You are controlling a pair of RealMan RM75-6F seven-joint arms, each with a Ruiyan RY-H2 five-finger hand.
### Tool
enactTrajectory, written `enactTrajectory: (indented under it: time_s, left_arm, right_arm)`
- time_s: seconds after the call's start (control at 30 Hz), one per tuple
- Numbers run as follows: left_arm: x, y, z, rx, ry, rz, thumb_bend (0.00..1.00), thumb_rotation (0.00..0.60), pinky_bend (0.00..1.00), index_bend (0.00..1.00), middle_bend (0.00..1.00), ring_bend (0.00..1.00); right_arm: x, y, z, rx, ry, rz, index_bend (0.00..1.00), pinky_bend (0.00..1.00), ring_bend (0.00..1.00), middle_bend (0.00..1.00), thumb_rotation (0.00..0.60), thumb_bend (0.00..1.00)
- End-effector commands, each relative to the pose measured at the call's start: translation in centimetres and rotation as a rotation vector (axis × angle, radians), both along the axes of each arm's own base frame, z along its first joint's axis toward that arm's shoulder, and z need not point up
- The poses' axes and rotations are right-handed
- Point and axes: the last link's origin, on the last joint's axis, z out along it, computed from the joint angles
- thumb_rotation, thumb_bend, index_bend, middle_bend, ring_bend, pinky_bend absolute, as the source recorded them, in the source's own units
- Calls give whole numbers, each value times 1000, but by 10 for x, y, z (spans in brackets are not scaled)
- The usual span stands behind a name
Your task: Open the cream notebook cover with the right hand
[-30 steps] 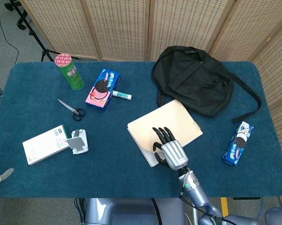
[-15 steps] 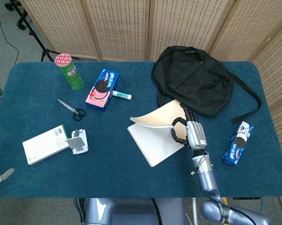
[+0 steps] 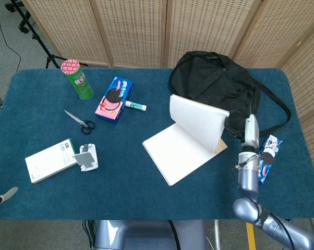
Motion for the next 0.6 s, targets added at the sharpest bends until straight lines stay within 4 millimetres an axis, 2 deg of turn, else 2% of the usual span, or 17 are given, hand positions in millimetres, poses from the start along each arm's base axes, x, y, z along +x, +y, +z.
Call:
enactTrajectory:
  time_s: [0.03, 0.3, 0.37, 0.43, 0.47, 0.5, 0.53, 0.6]
  left_arm:
    - [1, 1, -1, -1, 5, 3, 0, 600, 0, 0, 0, 0]
    - [3, 2, -6, -7, 20, 13, 0, 600, 0, 0, 0, 0]
    - [4, 4, -7, -6, 16, 16, 0, 600, 0, 0, 0, 0]
    - [5, 5, -8, -4, 22, 19, 0, 600, 0, 0, 0, 0]
    - [5, 5, -9, -6, 24, 23, 0, 600, 0, 0, 0, 0]
    - [5, 6, -10, -9, 27, 27, 0, 600, 0, 0, 0, 0]
    - [5, 7, -10, -9, 30, 29, 0, 600, 0, 0, 0, 0]
    - [6, 7, -11, -9, 32, 31, 0, 600, 0, 0, 0, 0]
  right_arm:
    - [-24, -26, 32, -95, -138, -140, 697, 0, 0, 55, 600, 1000]
    - [-65, -43, 46, -214, -237, -330, 698, 0, 0, 55, 600, 1000]
    - [-85, -48, 52, -250, -263, -408, 684, 0, 0, 52, 600, 1000]
    - [-99, -52, 51, -213, -259, -433, 553, 0, 0, 26, 600, 968]
    - [-104, -52, 51, -189, -253, -429, 412, 0, 0, 9, 600, 902]
    - [-110, -51, 51, -176, -233, -426, 280, 0, 0, 0, 600, 817]
    - [-114, -50, 51, -176, -208, -422, 204, 0, 0, 0, 600, 752]
    - [-117, -49, 51, -181, -157, -398, 53, 0, 0, 0, 600, 518]
